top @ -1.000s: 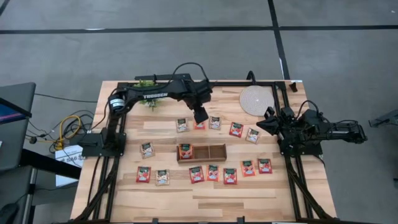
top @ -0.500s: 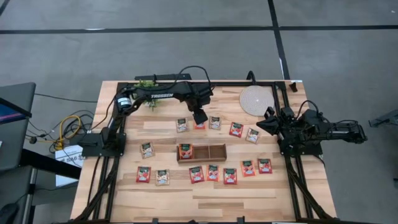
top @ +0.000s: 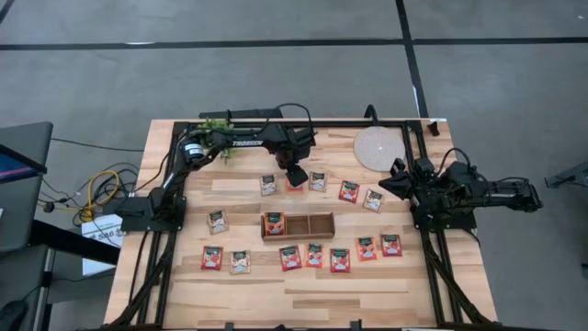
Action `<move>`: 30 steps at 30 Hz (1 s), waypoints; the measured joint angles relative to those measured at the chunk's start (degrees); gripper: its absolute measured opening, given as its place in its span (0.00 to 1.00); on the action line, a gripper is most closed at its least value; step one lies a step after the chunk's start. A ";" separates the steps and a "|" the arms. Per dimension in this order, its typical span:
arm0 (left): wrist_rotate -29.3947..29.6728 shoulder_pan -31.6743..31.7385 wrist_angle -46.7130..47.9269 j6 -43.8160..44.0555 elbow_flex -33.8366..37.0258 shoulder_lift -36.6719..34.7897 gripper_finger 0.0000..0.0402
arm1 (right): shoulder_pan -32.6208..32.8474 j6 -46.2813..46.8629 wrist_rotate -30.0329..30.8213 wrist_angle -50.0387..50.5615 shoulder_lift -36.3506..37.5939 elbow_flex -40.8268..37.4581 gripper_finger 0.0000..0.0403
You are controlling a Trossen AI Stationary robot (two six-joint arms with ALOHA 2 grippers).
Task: Pick & Place Tea
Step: Put the orange tea bag into the left section of the wooden organizer
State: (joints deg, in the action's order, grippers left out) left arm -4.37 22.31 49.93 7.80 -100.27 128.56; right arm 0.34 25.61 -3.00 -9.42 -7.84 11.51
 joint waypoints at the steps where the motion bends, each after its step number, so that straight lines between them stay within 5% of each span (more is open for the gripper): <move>1: -0.09 -0.02 0.06 0.44 0.00 0.09 0.42 | 0.00 0.00 -0.01 0.02 0.00 0.00 0.00; 11: -0.16 -0.02 1.14 1.07 -0.11 0.74 0.39 | 0.00 -0.02 -0.01 -0.01 0.01 0.00 0.00; 30: 0.34 0.03 0.85 3.71 -0.07 0.74 0.12 | 0.00 -0.04 -0.01 -0.01 0.00 0.00 0.00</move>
State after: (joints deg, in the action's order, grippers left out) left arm -4.03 22.34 50.78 11.51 -100.33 129.29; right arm 0.34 25.56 -3.01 -9.43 -7.84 11.51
